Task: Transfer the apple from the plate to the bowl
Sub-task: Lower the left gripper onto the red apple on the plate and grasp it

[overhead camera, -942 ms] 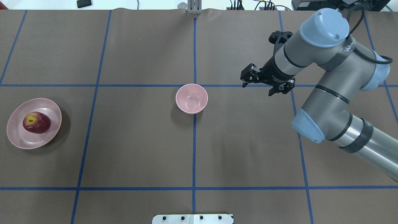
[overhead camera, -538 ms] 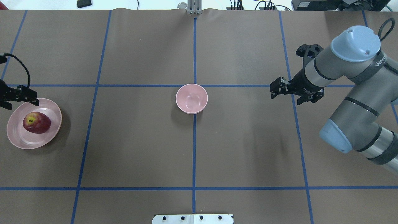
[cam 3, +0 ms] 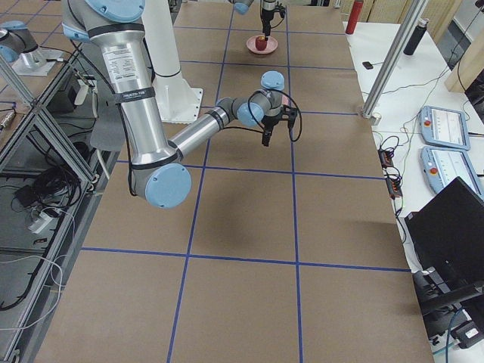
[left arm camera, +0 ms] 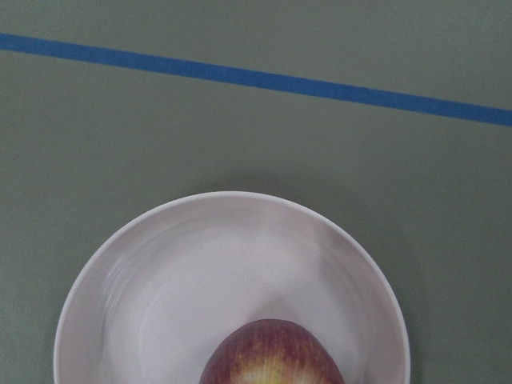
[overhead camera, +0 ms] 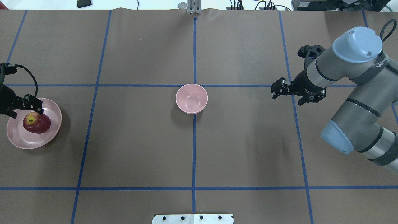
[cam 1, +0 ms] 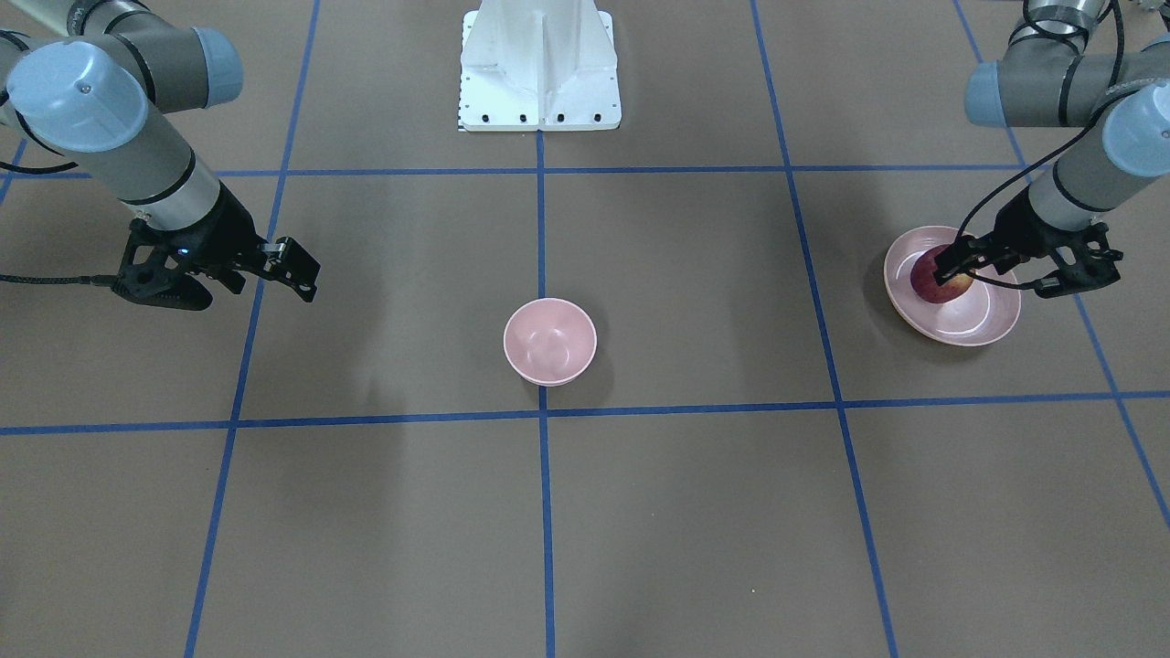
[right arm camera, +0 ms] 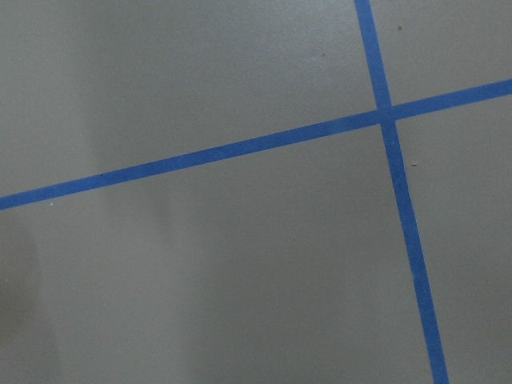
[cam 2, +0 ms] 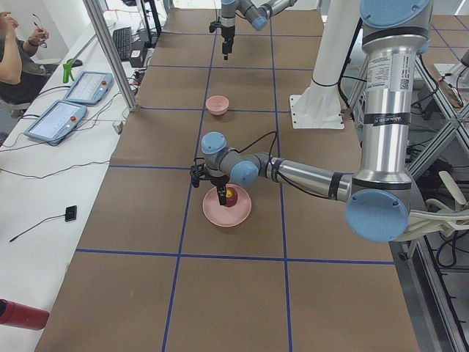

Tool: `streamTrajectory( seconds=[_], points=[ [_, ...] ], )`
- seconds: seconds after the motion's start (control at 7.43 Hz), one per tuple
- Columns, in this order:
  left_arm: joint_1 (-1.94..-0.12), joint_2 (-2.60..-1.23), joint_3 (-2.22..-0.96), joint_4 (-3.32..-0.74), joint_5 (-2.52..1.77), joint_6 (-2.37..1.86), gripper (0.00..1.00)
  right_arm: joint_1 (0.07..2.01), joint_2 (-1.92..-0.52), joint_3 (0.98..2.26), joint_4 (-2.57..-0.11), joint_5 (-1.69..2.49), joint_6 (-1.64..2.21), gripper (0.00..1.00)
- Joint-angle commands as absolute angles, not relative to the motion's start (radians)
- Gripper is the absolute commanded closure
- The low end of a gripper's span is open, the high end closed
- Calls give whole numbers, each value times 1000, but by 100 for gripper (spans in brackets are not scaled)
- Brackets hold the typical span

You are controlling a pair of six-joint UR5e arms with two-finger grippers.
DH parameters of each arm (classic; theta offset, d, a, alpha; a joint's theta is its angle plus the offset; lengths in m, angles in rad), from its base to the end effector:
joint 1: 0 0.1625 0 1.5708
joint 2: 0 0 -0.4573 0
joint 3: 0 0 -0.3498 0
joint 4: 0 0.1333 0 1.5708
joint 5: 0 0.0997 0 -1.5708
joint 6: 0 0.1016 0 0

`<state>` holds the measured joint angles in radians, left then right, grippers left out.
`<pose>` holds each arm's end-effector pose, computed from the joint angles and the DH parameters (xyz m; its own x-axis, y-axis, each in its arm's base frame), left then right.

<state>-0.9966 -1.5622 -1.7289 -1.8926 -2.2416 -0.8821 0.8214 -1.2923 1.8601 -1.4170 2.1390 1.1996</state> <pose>0.1947 -0.4302 0.5933 0.6942 -0.1566 -0.7025 0.0819 0.9869 -0.1390 -0.3185 -0.4577 0.4125 0.6126 0.2095 0.7621 -0.1639 0.9769 -0.1369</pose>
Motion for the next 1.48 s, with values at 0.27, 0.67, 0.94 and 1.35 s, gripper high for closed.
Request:
streamTrajectory(
  seconds=[0.27,0.67,0.94,1.35],
  points=[
    [-956,-1565,-1701,-1917,-2246,-885,2,819,-1293,1853,-1416,2132,1200,0],
    [-939,-1569,-1687,-1917,-2244,-885,2,819,-1293,1853,-1416,2132,1200,0],
    [-934,-1572,-1678,-1919,-2246,-885,2,819,-1293,1851,-1416,2132,1200,0],
    [-928,-1572,-1678,-1921,-2246,-885,31,819,-1292,1855,-1417,2132,1200,0]
  ],
)
